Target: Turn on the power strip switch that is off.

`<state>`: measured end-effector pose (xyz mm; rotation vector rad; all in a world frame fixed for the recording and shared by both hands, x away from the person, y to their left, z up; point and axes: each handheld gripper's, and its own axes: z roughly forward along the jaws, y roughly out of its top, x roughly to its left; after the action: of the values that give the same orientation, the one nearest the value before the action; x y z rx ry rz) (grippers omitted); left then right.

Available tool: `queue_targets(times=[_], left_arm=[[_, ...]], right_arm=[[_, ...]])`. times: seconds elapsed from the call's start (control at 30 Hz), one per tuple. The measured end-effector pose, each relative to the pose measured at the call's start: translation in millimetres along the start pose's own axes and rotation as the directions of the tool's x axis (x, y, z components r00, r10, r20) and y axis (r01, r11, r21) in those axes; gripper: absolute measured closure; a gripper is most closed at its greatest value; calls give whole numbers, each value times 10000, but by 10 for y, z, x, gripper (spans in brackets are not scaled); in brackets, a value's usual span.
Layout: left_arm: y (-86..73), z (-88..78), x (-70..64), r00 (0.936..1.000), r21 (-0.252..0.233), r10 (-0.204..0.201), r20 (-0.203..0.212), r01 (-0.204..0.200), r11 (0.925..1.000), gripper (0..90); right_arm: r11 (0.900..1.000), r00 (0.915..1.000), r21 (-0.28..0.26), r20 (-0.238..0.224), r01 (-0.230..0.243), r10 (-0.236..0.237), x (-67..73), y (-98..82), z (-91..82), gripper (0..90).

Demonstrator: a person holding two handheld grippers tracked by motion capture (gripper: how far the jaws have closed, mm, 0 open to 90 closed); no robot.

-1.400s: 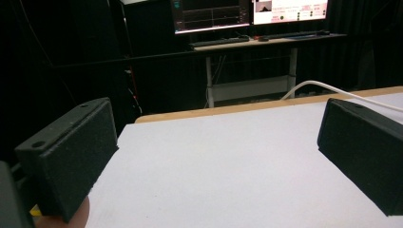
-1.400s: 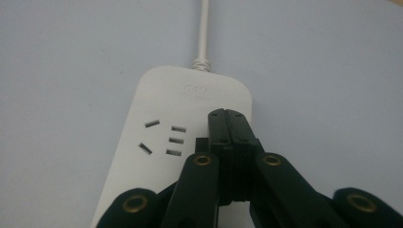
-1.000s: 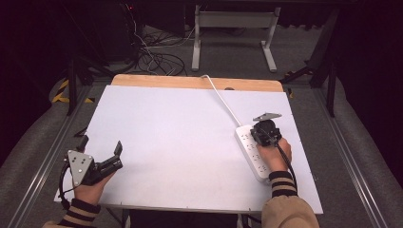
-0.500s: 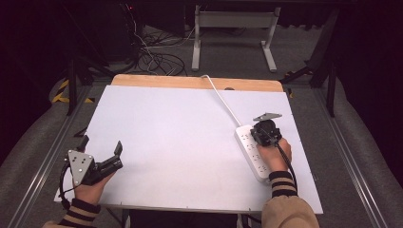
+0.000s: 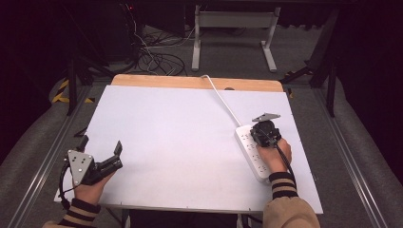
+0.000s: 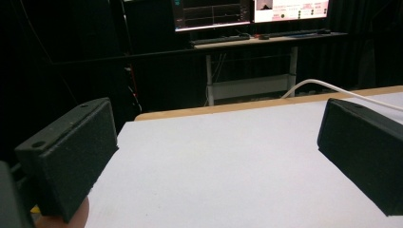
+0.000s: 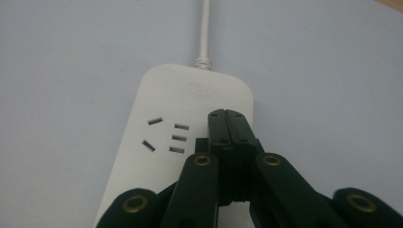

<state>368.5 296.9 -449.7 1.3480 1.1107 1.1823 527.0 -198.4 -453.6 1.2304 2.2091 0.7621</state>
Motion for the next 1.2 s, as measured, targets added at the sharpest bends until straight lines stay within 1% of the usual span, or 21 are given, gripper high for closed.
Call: queue_targets(times=[0.07,0.1,0.2,0.3,0.4,0.63,0.77,0.87,0.9,0.93,1.0,1.07,1.1,1.17,1.2], left_arm=[[0,3,-4,10000,13,-1,13,1,10000,1],[0,4,-6,10000,9,26,-10,-26,10000,1],[-2,3,-18,10000,29,73,23,-73,10000,2],[-2,2,-14,10000,33,55,30,-55,10000,1],[1,0,-7,10000,13,36,10,-36,10000,1],[-4,2,-22,9999,15,64,78,-64,10000,2],[0,3,-22,9999,12,85,85,-85,10000,2],[1,2,-21,9999,-1,92,90,-92,10000,2],[3,2,-19,9999,9,90,82,-90,10000,2],[2,2,-21,10000,-4,75,66,-75,10000,2],[-6,5,-17,10000,40,54,75,-54,10000,3],[-11,9,-16,9999,50,71,79,-71,10000,2],[-8,7,-14,9999,47,71,75,-71,10000,2],[-1,3,-11,10000,19,35,46,-35,10000,3],[2,2,-12,10000,-6,29,51,-29,10000,2]], right_arm=[[10000,9998,-1,-199,-54,54,-7,5,-12,900],[10000,9997,-9,-231,17,-17,1,10,-8,900],[9999,9998,-32,-155,98,-99,14,16,0,900],[9998,9993,-96,-345,-151,147,-11,7,2,900],[9998,9990,-109,-409,-189,185,-21,4,3,900],[9998,9993,-131,-353,-157,152,-12,2,2,900],[9995,9991,-216,-377,-225,217,-17,-10,2,900],[9995,9996,-261,-234,-186,180,3,-13,1,900],[9995,9999,-300,-100,-46,43,15,-7,-7,900],[9995,9999,-300,-100,-46,43,15,-7,-7,900],[9986,9993,-497,318,198,-183,22,-5,-30,900],[9949,9981,-969,568,271,-217,2,-10,-84,900],[9933,9981,-1125,579,271,-206,-11,-7,-117,900],[9863,9986,-1646,531,129,-42,-36,1,-210,900],[9834,9987,-1811,516,56,38,-47,4,-252,900]])
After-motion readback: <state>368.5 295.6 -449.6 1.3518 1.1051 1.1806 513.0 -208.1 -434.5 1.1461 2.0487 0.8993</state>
